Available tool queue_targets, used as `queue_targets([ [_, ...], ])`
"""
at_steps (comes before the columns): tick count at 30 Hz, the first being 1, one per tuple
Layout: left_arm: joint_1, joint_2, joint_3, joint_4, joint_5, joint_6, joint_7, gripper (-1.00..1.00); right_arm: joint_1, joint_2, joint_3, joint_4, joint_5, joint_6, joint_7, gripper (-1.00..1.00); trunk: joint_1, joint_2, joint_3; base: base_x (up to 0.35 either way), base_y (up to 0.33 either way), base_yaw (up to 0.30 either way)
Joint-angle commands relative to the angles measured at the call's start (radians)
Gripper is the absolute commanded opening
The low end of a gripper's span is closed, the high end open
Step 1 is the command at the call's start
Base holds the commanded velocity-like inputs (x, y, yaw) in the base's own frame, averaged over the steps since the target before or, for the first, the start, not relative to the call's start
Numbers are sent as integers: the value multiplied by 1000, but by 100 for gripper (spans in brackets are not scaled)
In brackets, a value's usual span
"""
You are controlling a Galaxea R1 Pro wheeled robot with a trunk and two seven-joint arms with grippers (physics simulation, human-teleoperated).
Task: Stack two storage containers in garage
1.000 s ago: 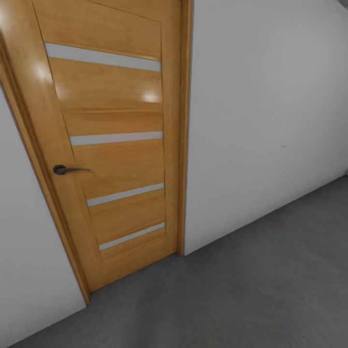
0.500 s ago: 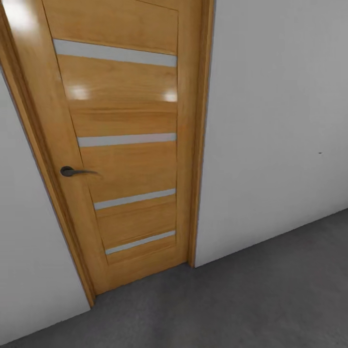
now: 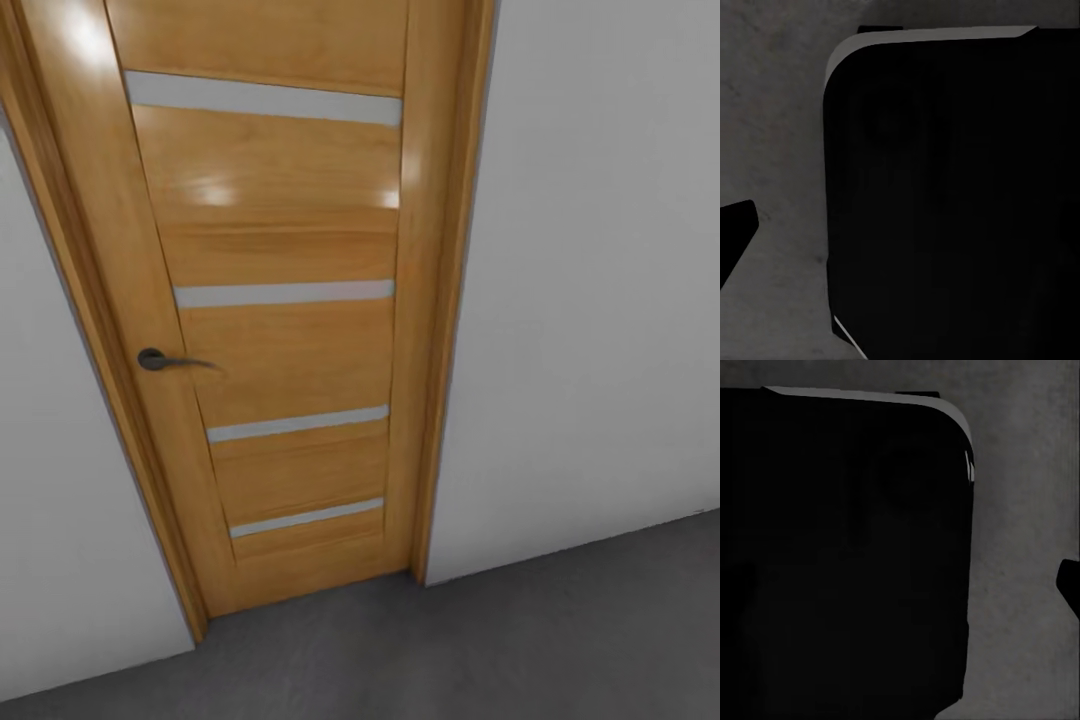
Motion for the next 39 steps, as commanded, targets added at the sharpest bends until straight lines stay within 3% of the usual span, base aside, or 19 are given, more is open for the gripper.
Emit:
queue_targets([
  [1, 0, 0, 1, 0, 1, -2, 1, 100, 0, -1, 0, 1, 0, -4, 0, 100, 1, 0, -1, 293, -205, 268],
  [21, 0, 0, 2, 0, 1, -5, 1, 100, 0, -1, 0, 1, 0, -4, 0, 100, 1, 0, -1, 293, -205, 263],
  [27, 0, 1, 4, 0, 4, -11, 0, 100, 0, -3, 2, 1, 3, -5, 0, 100, 1, 0, -1, 114, -80, 36],
  [28, 0, 1, 4, 0, 27, -11, 1, 100, 0, -6, 5, 1, 5, -4, 0, 100, 1, 0, -1, 3, -2, 1],
  [31, 0, 1, 3, 0, 46, -12, -1, 100, 0, -6, 8, 1, 6, -2, 1, 100, 1, 0, -1, 1, -1, 0],
  [39, 0, 1, 3, 0, 48, -12, -1, 100, 0, 0, 9, 1, 7, 1, 2, 100, 1, 0, -1, 0, 0, 28],
])
